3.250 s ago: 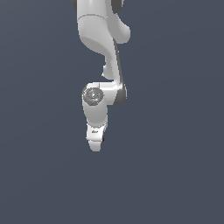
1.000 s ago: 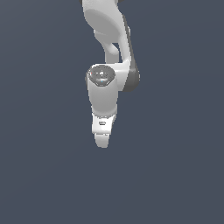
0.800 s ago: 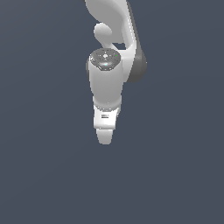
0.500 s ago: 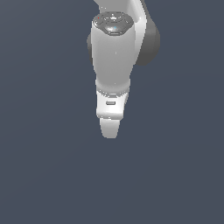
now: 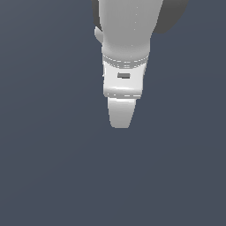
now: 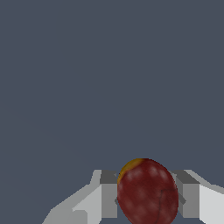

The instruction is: Pick up the object and move it to a goal position.

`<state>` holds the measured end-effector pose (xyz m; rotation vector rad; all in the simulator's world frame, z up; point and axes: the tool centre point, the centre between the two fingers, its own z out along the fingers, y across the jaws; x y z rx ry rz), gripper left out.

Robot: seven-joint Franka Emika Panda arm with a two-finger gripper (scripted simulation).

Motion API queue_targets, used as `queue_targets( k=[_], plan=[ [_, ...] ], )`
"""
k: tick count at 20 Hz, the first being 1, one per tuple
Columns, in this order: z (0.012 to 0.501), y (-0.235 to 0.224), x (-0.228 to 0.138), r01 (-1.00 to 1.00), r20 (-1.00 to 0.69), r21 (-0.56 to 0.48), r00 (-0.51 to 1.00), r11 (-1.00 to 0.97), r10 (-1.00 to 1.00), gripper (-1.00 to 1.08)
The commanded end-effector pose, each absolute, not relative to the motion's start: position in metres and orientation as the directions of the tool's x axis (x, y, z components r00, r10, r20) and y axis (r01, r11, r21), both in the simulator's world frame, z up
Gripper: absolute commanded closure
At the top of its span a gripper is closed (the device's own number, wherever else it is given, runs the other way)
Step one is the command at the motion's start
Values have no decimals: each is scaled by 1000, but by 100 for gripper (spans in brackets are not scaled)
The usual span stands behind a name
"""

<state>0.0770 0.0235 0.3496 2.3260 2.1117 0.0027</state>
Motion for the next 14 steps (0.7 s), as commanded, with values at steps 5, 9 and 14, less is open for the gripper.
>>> queue_targets(
  k=[5, 9, 14],
  plan=[
    [376, 30, 83, 995, 1, 0, 97, -97, 995, 108],
    [384, 32, 85, 995, 0, 0, 98, -98, 995, 108],
    [387, 32, 86, 995, 0, 0, 98, -98, 995, 108]
  ],
)
